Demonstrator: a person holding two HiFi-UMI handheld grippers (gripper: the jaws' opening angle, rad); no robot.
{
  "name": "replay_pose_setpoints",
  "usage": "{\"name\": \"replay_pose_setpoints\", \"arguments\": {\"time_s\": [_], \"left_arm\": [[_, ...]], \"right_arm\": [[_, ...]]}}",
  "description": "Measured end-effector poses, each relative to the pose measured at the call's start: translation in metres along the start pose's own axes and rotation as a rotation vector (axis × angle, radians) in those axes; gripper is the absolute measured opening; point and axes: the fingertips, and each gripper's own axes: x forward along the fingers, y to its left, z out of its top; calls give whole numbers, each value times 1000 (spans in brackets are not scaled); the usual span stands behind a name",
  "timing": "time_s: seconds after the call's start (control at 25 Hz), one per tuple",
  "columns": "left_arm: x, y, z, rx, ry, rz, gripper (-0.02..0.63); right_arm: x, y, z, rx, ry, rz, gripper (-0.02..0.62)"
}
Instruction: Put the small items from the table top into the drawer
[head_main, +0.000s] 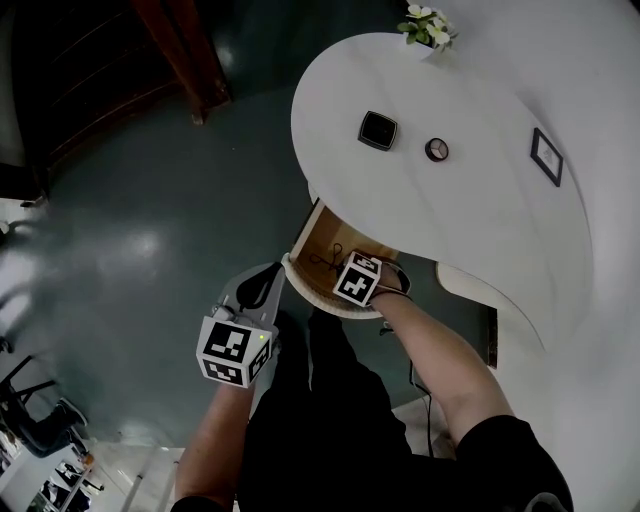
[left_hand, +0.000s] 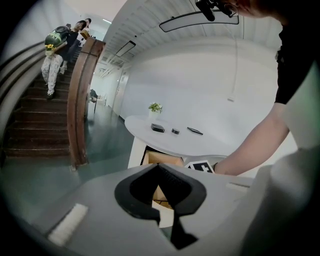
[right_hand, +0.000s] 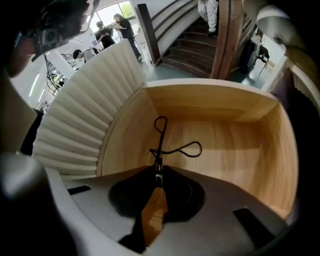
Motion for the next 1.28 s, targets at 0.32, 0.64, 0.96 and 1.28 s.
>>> {"name": "replay_pose_setpoints", "arguments": {"time_s": [0.32,0.64,0.96,1.28], "left_arm": [[-5,0,-16,-19,26,12,11],[-20,3,-11,-33,3,20,11],[-72,-1,21,22,-27,15,11],[-111,-28,57,45,-126,-43,11]], "right_arm": [[26,-7,-8,-112,106,0,40],[-3,-13,6,-63,13,-60,78],[-104,13,26,75,-126,-253,64],[-219,62,43,341,-464,-378,43]]}}
